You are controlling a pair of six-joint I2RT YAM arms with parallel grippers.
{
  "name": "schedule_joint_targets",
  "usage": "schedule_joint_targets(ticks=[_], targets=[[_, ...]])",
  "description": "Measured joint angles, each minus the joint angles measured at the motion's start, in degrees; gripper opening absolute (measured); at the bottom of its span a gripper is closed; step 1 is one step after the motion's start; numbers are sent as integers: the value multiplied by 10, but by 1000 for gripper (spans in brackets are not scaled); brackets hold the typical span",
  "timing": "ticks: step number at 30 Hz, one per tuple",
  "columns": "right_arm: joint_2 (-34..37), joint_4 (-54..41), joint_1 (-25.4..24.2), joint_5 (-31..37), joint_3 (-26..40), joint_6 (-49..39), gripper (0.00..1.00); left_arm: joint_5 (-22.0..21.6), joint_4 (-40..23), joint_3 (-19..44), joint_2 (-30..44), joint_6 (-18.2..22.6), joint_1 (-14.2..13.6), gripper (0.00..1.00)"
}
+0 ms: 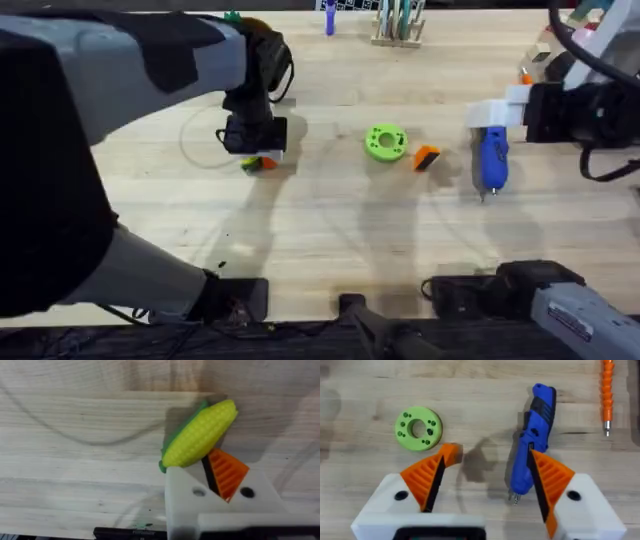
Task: Pick up the gripper from the table and insert it into the empty holder that is missing its gripper. Then pick up a screw, insert it into the mounting hole, and use the screwdriver to tighten it. Finally, clean up the table by picking up the vegetable and placing it into the bucket.
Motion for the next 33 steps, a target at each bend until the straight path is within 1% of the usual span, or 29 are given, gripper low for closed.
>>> schedule_joint_targets(ticks=[5,9,12,18,21,30,31,32,33], targets=[[0,0,0,0,0,0,990,0,2,1,0,0,0,6],[0,0,0,0,0,0,990,0,-10,14,-9,0,0,6],[0,0,0,0,0,0,992,0,-24,39,-39,2,0,6],[0,0,0,0,0,0,991,0,-63,113,-129,25,0,6],[0,-5,0,0,0,0,991,0,-77,138,-167,33,0,6],[0,-14,0,0,0,0,991,-1,-82,145,-238,46,0,6],[0,-14,0,0,0,0,991,-2,-82,145,-244,52,0,97],[0,-14,0,0,0,0,991,-2,-82,145,-249,52,0,261],[0,-14,0,0,0,0,991,-2,-82,145,-252,53,0,401]])
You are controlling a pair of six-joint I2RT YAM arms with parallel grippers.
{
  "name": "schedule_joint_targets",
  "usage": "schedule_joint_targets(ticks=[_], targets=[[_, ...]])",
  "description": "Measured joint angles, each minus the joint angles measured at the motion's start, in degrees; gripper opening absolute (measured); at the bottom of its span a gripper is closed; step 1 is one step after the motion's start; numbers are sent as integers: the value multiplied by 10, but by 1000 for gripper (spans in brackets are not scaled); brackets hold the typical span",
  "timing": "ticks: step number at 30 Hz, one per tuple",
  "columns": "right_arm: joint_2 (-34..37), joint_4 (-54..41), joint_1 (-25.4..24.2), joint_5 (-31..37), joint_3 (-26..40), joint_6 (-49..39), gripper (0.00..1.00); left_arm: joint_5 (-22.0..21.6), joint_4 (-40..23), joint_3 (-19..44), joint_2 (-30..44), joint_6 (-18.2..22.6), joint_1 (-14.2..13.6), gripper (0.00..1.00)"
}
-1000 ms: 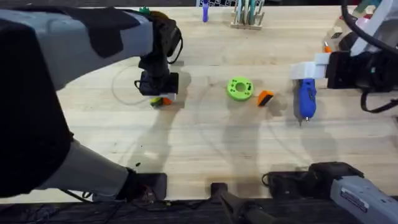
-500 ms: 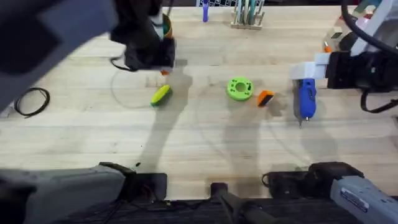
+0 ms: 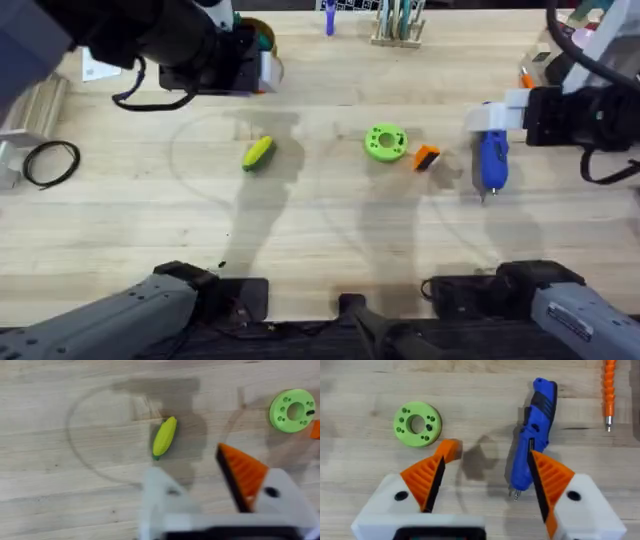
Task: Pick up the gripper from the table and insert it into the empty holder that is missing its gripper. Then pick up a screw, insert it into the mounting hole, and use the screwdriver to tighten it. Finally, clean up the table by picking up the vegetable and placing it into the bucket.
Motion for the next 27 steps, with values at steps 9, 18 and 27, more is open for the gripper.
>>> schedule_joint_targets(ticks=[9,18,27], targets=[[0,0,0,0,0,0,991,0,1,0,-4,5,0,985],[0,0,0,0,0,0,991,0,-44,65,-7,76,0,985],[0,0,0,0,0,0,992,-4,-132,85,-38,109,0,985]])
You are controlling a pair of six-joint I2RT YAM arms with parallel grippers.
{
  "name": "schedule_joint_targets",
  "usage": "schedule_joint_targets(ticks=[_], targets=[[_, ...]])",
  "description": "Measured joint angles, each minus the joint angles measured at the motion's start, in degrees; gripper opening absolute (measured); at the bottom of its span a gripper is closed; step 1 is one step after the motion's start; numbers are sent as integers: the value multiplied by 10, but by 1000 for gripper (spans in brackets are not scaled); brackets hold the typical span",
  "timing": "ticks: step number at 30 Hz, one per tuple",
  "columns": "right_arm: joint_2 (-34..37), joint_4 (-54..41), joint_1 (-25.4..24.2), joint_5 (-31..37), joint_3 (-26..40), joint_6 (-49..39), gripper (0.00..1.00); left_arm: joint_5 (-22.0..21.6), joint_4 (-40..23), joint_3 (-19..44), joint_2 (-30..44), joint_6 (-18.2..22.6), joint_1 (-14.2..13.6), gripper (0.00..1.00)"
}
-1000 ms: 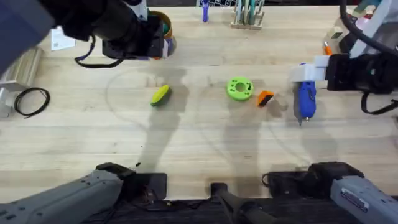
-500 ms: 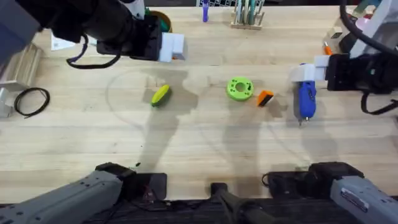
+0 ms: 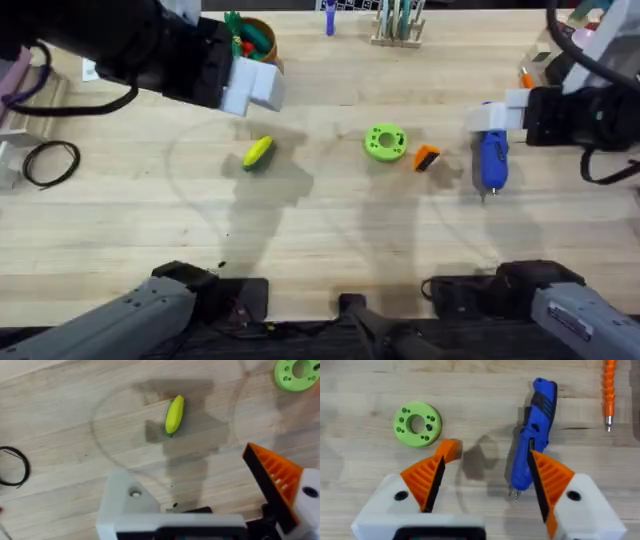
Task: Pick up the gripper from the table and insert it into the empty holder that is missing its gripper. Then pick up a screw, insert it into the mounting hole, and use the screwdriver to tighten it. Finally, clean up the table by picking up the vegetable and placing it into the bucket.
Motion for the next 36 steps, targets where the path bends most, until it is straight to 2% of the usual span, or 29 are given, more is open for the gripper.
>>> schedule_joint_targets(ticks=[7,10,17,20,25,29,36], targets=[[0,0,0,0,0,0,991,-42,4,0,-2,30,0,985],[0,0,0,0,0,0,991,-46,3,0,-19,42,0,985],[0,0,0,0,0,0,992,-45,22,0,-129,52,2,985],[0,0,0,0,0,0,991,-45,67,-16,-181,54,22,985],[0,0,0,0,0,0,992,-45,187,-113,-270,56,82,985],[0,0,0,0,0,0,991,-37,316,-243,-338,56,113,985],[0,0,0,0,0,0,992,30,509,-474,-445,56,156,985]])
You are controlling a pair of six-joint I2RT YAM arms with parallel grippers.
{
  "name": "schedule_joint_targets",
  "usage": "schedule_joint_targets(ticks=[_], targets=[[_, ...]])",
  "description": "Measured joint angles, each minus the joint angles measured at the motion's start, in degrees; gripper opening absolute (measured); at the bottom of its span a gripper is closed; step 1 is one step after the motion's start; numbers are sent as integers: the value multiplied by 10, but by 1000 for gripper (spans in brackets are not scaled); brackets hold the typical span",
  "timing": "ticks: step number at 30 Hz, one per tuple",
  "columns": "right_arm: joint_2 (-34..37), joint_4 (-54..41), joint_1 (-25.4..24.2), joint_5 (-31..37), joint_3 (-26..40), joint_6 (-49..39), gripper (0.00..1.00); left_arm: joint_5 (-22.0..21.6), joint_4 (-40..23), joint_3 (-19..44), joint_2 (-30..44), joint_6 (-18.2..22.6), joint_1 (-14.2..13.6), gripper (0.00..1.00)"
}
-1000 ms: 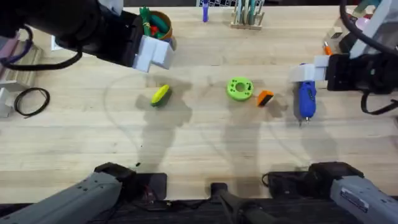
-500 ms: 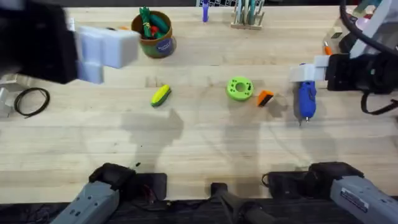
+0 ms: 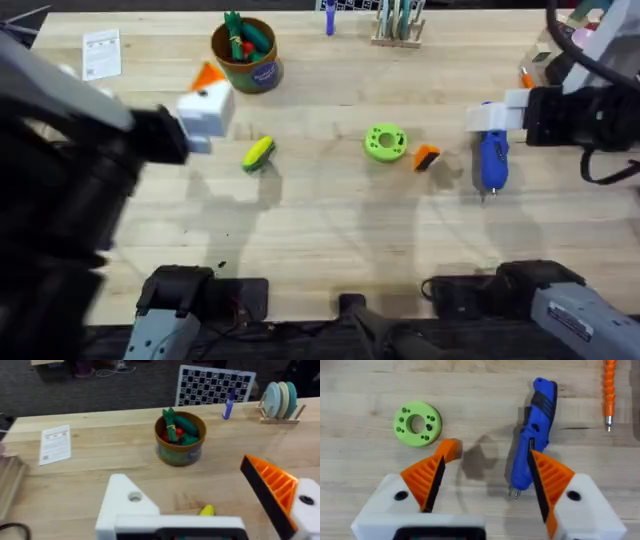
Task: Pick up the gripper from the table and insert it into the empty holder that is missing its gripper. Then pick up a screw, insert it into the mounting hole, and use the screwdriver to tighten it. Finally, clean up the table by picking up the vegetable and placing it into the bucket.
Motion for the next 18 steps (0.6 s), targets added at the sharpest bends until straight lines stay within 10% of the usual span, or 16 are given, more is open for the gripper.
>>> schedule_joint_targets(ticks=[8,18], targets=[[0,0,0,0,0,0,991,174,177,-211,-121,0,45,985],[0,0,0,0,0,0,991,527,227,-317,-236,0,61,985]])
